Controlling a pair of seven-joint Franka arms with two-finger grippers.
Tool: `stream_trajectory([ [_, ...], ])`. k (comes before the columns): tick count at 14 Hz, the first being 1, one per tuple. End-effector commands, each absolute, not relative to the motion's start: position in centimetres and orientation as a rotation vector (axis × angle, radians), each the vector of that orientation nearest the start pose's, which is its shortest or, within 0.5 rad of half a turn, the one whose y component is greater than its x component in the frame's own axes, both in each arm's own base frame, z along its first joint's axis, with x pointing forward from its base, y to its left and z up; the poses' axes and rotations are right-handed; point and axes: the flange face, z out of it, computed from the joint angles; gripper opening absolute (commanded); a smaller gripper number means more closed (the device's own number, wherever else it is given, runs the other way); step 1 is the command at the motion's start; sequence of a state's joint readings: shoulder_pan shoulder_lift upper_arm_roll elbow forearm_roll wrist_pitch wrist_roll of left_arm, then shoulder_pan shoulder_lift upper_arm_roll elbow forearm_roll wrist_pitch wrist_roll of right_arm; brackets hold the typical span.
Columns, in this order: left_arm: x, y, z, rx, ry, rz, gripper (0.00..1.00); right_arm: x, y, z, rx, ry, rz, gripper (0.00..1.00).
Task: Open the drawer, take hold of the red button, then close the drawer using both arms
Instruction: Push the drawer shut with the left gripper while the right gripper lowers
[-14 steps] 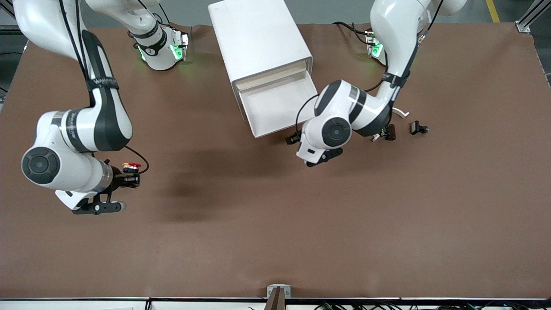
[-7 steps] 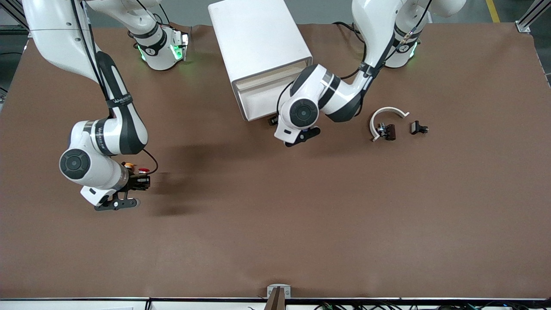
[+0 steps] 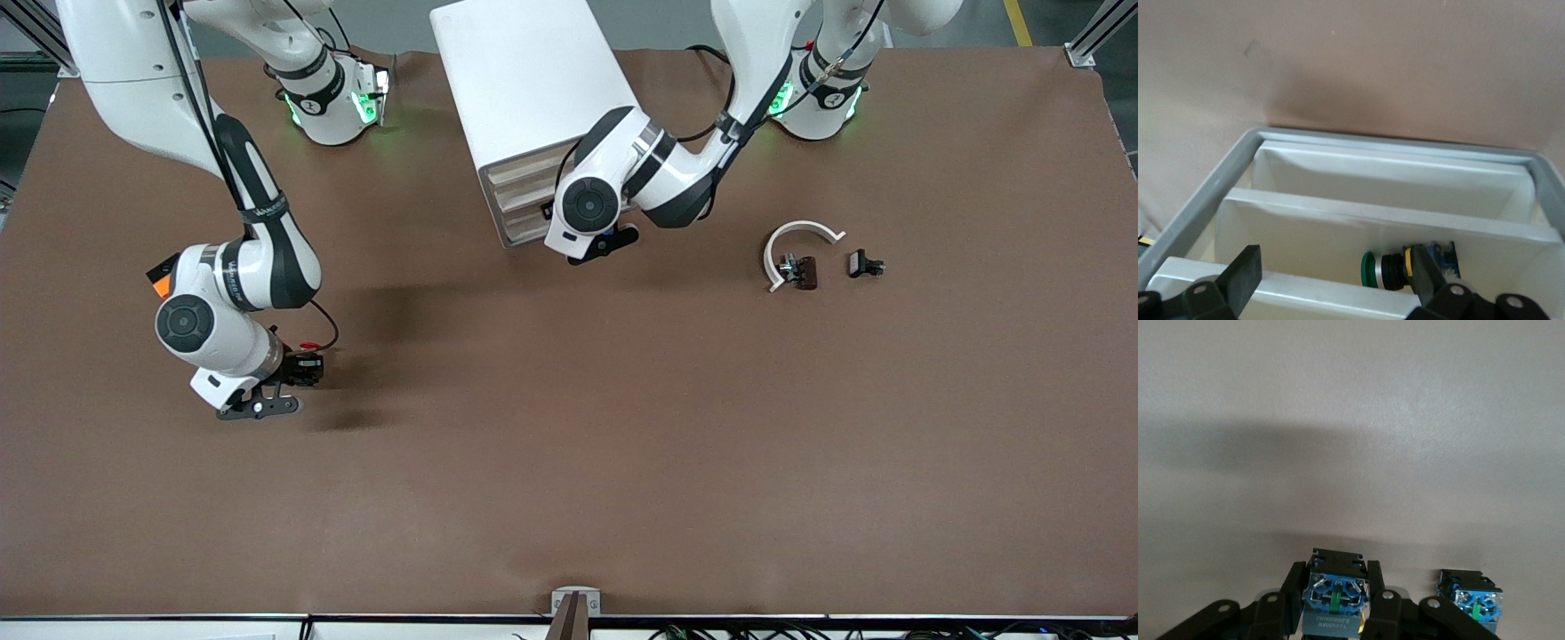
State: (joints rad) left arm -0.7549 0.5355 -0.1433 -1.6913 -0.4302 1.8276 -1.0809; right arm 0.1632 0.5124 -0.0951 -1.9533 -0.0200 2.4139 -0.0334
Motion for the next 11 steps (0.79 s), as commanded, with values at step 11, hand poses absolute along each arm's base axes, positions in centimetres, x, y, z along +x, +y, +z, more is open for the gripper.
stream_trajectory([
  [11,51.4,-41.8,35.1,-3.021,-0.871,0.724,1.0,59.9,2.9,20.0,-3.201,-0.205,0.074,0.29],
])
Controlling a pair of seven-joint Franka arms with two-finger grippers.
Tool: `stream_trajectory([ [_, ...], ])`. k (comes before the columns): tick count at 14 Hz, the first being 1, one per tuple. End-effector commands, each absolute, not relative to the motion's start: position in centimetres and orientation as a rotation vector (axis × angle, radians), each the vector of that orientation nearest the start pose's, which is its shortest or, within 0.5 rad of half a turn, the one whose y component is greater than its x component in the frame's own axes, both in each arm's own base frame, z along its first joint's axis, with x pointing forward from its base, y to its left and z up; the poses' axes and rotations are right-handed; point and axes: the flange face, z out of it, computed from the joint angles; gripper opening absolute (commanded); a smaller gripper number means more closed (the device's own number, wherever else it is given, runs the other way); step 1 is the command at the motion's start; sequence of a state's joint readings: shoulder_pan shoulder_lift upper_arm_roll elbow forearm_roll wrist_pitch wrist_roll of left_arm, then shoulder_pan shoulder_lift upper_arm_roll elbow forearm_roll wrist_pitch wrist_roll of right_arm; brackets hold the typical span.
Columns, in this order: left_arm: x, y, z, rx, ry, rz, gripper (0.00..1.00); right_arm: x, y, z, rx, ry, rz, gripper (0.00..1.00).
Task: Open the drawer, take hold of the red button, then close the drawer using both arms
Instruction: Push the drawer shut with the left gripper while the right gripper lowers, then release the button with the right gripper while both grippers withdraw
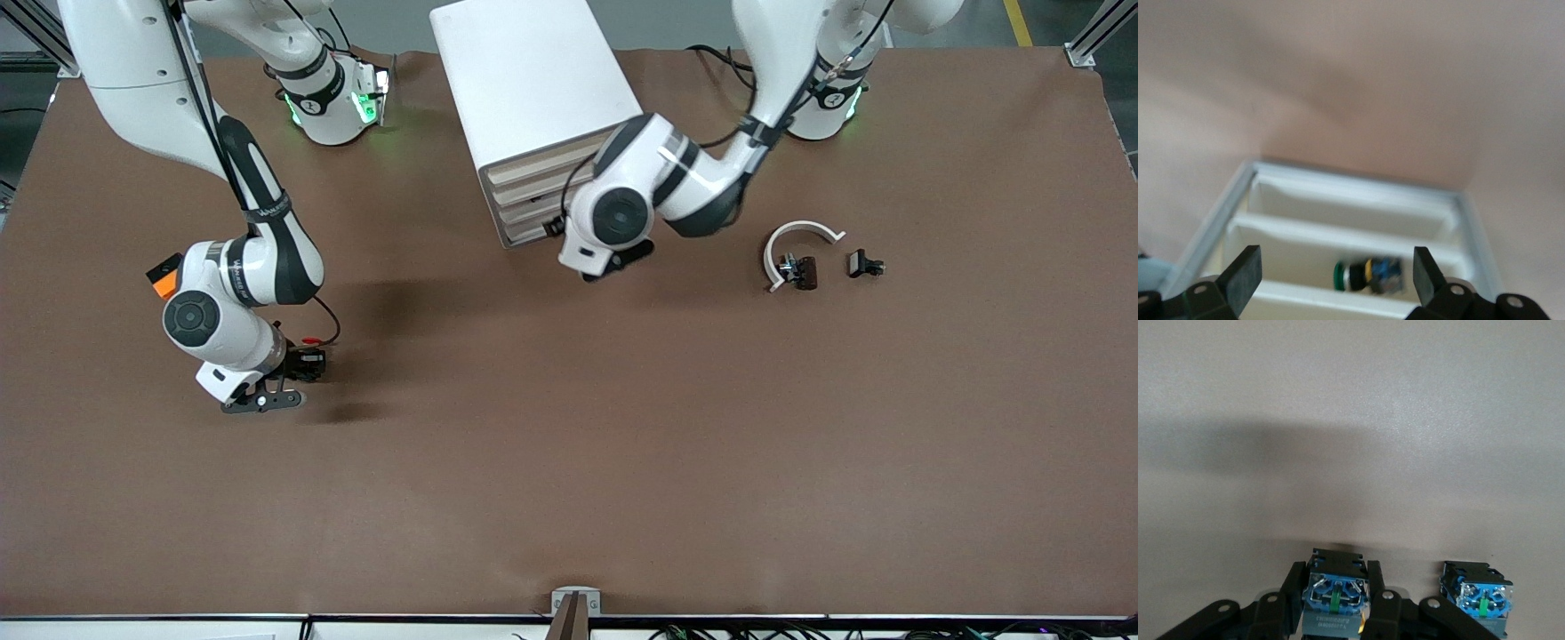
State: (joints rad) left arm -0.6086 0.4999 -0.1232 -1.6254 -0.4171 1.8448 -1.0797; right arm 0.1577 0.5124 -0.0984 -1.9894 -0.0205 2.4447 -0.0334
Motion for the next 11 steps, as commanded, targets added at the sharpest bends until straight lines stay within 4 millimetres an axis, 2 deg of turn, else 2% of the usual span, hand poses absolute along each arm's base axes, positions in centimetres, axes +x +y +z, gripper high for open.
stream_trajectory([
  [1,53.8,-39.7,36.3,-3.032,-0.902,0.635,1.0,59.9,2.7,20.0,-3.203,-0.2,0.074,0.29],
  [3,57.6,-34.8,38.8,-3.028,-0.954,0.46,1.0,59.9,2.7,20.0,-3.201,-0.2,0.074,0.34],
  [4,58.9,-32.6,39.9,-3.028,-0.953,0.384,1.0,59.9,2.7,20.0,-3.201,-0.2,0.076,0.49],
  [6,61.7,-27.7,43.4,-3.05,-0.926,0.215,1.0,59.8,2.7,20.1,-3.201,-0.199,0.094,1.0],
  [9,63.7,-21.1,47.7,-3.123,-0.753,0.073,1.0,59.9,3.0,21.7,-3.199,-0.192,0.081,1.0],
  [11,64.6,-16.2,50.3,-3.136,-0.622,-0.029,1.0,59.9,3.2,25.7,-3.195,-0.17,0.105,1.0],
])
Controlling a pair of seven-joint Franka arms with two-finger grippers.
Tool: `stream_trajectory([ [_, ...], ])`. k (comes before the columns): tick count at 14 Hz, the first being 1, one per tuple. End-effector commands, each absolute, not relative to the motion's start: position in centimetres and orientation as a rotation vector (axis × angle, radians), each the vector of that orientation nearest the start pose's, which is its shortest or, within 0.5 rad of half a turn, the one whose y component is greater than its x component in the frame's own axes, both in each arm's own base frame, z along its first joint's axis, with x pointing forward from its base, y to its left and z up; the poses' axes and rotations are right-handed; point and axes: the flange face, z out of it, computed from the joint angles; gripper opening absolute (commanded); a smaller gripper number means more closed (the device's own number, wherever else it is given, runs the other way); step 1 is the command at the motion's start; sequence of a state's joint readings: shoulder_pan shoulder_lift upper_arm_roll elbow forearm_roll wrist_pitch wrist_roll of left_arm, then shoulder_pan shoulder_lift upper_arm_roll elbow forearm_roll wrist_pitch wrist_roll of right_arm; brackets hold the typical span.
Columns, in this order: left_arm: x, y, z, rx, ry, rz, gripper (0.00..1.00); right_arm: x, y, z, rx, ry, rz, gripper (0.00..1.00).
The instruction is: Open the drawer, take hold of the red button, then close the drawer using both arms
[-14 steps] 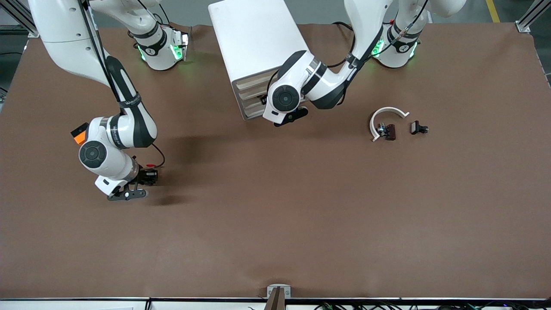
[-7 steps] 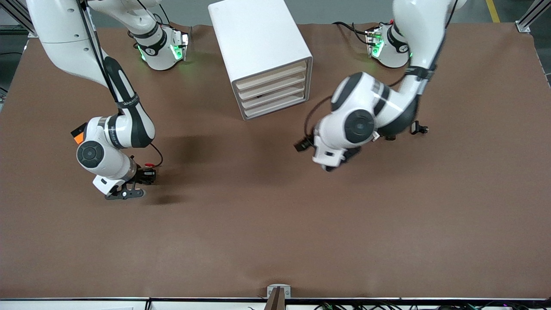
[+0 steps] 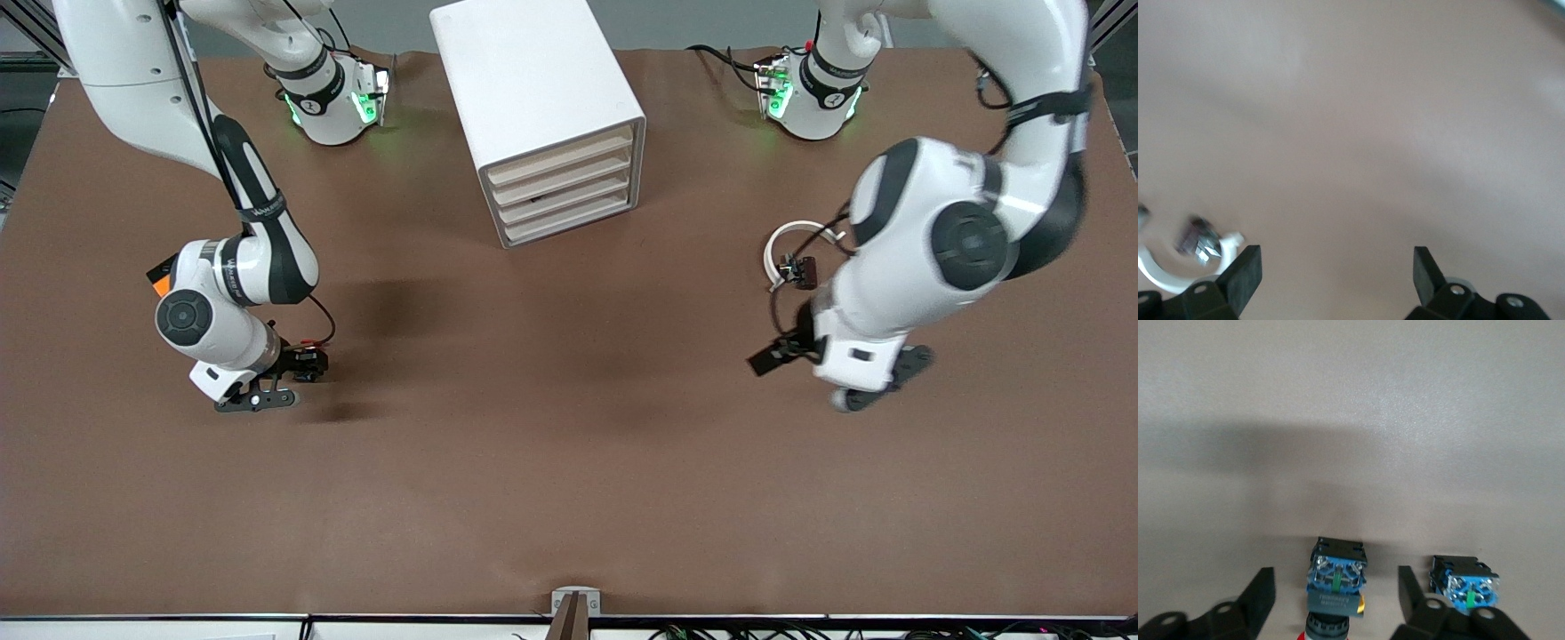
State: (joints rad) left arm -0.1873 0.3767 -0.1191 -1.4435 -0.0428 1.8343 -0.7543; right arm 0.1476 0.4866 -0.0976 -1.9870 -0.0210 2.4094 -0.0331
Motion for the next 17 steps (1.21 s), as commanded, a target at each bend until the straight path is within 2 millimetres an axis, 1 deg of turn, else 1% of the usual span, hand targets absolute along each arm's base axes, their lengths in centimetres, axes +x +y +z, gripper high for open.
stream_trajectory([
  [1,65.3,-13.8,51.7,-3.137,-0.596,-0.082,1.0,60.0,3.3,28.7,-3.193,-0.167,0.091,1.0],
  [2,65.5,-12.4,53.2,-3.14,-0.598,-0.123,1.0,59.9,3.6,31.1,-3.191,-0.173,0.085,1.0],
  [3,65.5,-10.6,54.2,-3.13,-0.62,-0.122,1.0,59.9,3.6,34.1,-3.189,-0.171,0.083,1.0],
  [4,65.2,-9.5,54.6,-3.121,-0.631,-0.075,1.0,60.0,3.5,37.0,-3.188,-0.172,0.084,1.0],
  [5,64.9,-8.5,54.7,-3.11,-0.637,-0.025,1.0,60.1,3.3,39.6,-3.188,-0.163,0.084,1.0],
  [6,64.7,-7.6,55.7,-3.109,-0.622,-0.009,1.0,60.4,3.2,42.4,-3.186,-0.158,0.086,1.0],
  [7,64.2,-6.5,56.8,-3.108,-0.609,-0.004,1.0,60.7,3.2,44.6,-3.187,-0.152,0.096,1.0],
  [9,62.1,-5.7,60.8,-3.124,-0.504,-0.061,1.0,61.0,2.9,48.8,-3.179,-0.116,0.132,1.0],
  [10,61.1,-4.9,61.4,-3.125,-0.425,-0.021,1.0,61.0,2.9,50.5,-3.178,-0.111,0.14,1.0],
  [11,60.2,-4.0,61.7,-3.131,-0.344,0.039,1.0,61.0,2.4,52.1,-3.176,-0.095,0.14,1.0],
  [12,59.6,-3.6,62.3,-3.143,-0.291,0.048,1.0,61.1,2.0,53.3,-3.175,-0.086,0.13,1.0],
  [13,58.5,-3.0,63.0,-3.141,-0.258,0.052,1.0,61.1,1.8,54.6,-3.169,-0.091,0.121,1.0],
  [14,57.2,-3.2,63.3,-3.139,-0.244,0.052,1.0,61.1,1.5,56.0,-3.168,-0.086,0.106,1.0],
  [15,55.9,-3.4,63.6,-3.134,-0.241,0.039,1.0,61.1,1.2,56.9,-3.17,-0.074,0.09,1.0],
  [17,54.0,-3.8,63.7,-3.127,-0.231,0.028,1.0,61.0,0.8,57.4,-3.178,-0.072,0.075,1.0],
])
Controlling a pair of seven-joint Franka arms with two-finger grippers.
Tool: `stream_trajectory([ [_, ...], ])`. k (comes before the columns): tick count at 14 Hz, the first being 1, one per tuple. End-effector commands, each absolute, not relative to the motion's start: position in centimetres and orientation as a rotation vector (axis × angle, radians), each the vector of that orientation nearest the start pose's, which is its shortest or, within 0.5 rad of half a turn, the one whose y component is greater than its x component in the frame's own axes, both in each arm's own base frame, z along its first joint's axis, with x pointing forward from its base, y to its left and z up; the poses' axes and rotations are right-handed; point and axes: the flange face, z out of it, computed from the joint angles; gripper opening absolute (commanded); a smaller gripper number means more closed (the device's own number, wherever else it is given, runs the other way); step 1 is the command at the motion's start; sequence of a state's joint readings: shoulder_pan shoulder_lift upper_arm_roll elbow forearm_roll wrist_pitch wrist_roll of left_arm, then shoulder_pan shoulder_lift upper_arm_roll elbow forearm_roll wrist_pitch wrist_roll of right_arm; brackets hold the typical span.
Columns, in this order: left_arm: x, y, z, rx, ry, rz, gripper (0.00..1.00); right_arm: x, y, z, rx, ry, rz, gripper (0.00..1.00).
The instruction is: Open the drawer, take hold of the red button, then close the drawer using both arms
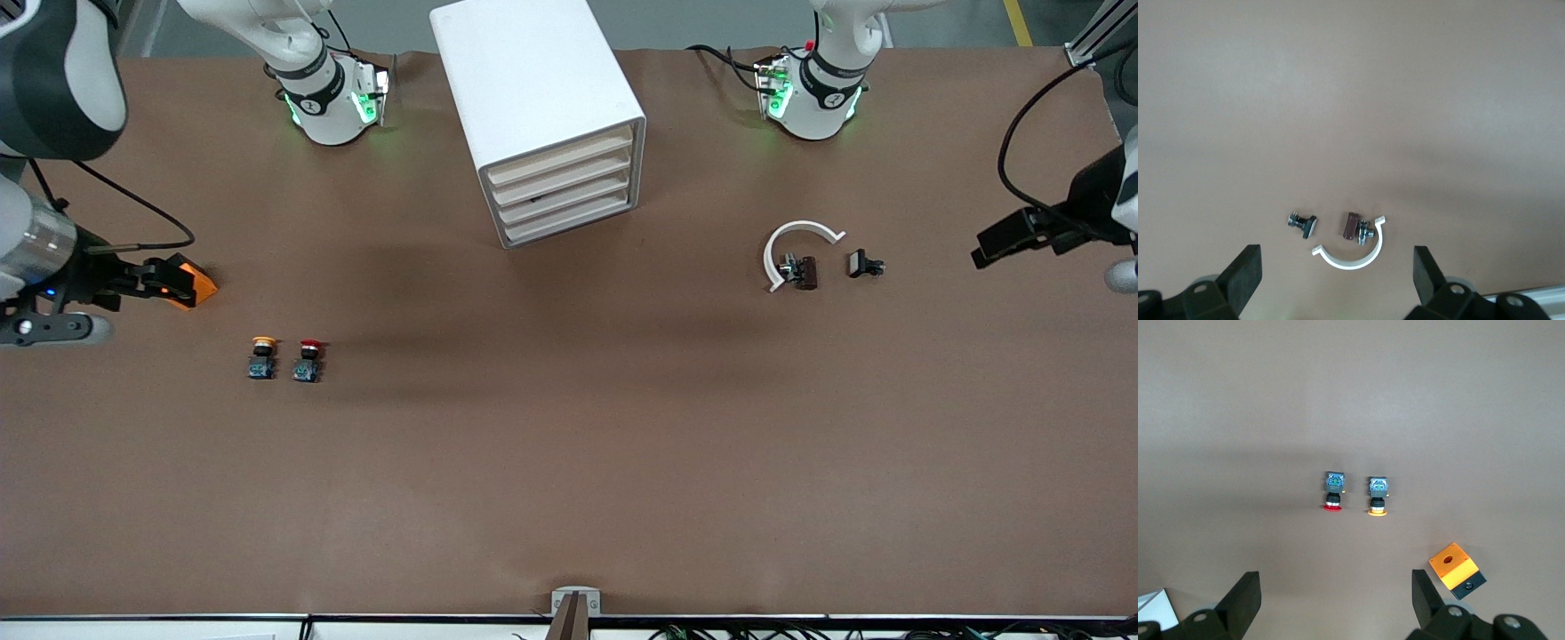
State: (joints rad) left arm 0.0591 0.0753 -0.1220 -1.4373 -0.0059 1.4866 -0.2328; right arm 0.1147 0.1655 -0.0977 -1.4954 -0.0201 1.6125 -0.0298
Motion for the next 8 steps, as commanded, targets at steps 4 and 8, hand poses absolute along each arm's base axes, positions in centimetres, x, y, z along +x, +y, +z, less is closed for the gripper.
stream_trajectory([
  [4,53.2,-4.5,64.2,-3.127,-0.212,0.028,1.0,59.8,-2.2,60.0,-3.173,-0.009,0.011,1.0],
  [8,52.9,-4.3,64.0,-3.124,-0.192,0.064,1.0,59.5,-3.8,60.2,-3.166,-0.057,0.022,1.0],
])
